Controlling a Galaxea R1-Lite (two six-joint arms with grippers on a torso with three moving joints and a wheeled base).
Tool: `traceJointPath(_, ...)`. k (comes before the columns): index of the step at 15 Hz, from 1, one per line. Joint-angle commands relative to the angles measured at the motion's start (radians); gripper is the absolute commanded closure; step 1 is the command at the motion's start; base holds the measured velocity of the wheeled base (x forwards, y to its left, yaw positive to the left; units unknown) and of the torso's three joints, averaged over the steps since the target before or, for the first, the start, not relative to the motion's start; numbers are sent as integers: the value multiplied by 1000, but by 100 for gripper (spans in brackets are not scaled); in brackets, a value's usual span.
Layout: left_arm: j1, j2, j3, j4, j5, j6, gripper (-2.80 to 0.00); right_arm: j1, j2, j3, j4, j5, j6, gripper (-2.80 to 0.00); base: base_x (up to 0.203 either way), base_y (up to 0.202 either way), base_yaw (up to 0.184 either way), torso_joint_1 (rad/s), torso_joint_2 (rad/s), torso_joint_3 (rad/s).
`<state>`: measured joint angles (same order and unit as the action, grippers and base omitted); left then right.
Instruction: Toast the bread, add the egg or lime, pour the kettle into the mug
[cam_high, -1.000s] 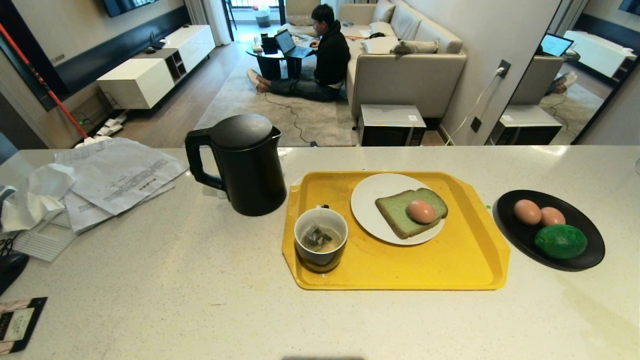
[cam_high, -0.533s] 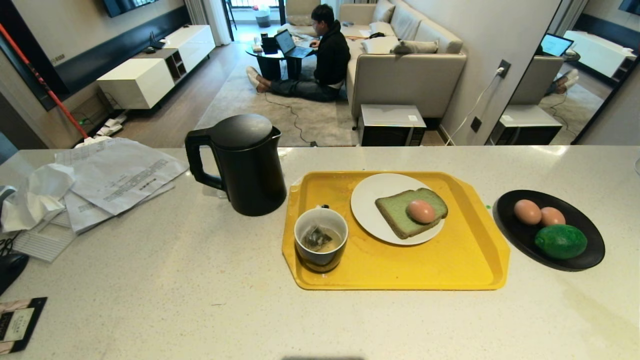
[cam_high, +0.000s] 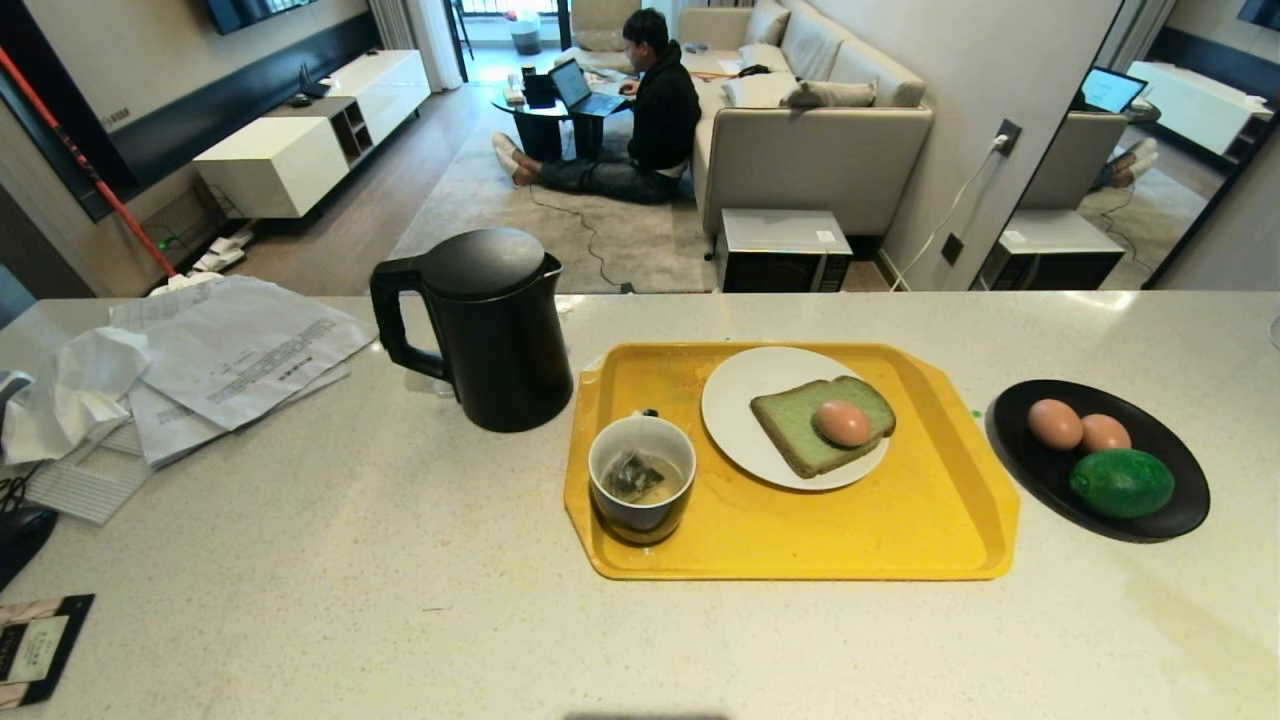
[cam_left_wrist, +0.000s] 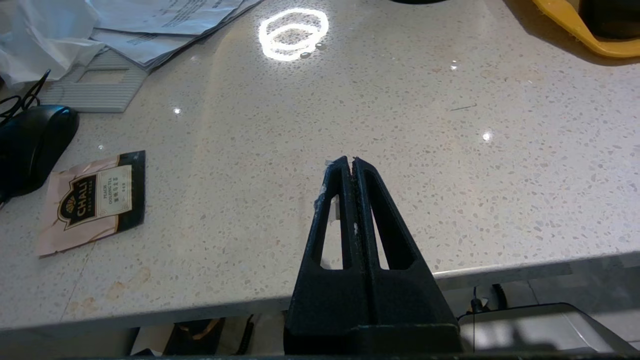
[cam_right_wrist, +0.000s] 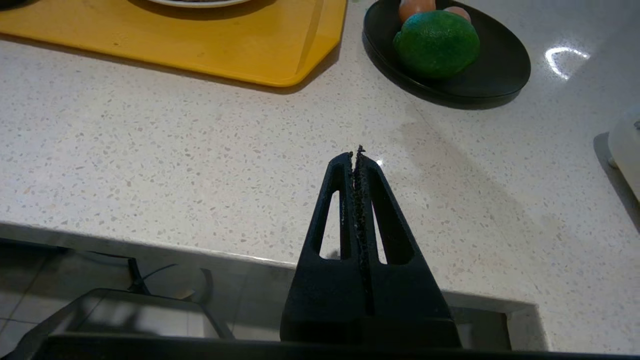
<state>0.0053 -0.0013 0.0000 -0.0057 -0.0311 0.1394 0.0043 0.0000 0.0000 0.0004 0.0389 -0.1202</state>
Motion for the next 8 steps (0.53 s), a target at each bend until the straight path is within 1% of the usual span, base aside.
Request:
traceJointPath(1,1,0,0,1,2,-12,0,0,0,2,2,-4,5,0,0,0,0,0,0,0)
traceJointPath(3,1,1,0,0,9,-57,0,0,0,2,3,-8,27,0,0,0,0,0,0,0)
traceJointPath(5,1,1,0,-2,16,-121,0,0,0,1,1,-10,47,0,0,0,0,0,0,0)
traceJointPath(6,1,1,0,-3,30,-135,0,0,0,1,1,-11,57,0,0,0,0,0,0,0)
traceJointPath(8,1,0,0,-3,33,-135,0,0,0,2,1,-11,57,0,0,0,0,0,0,0)
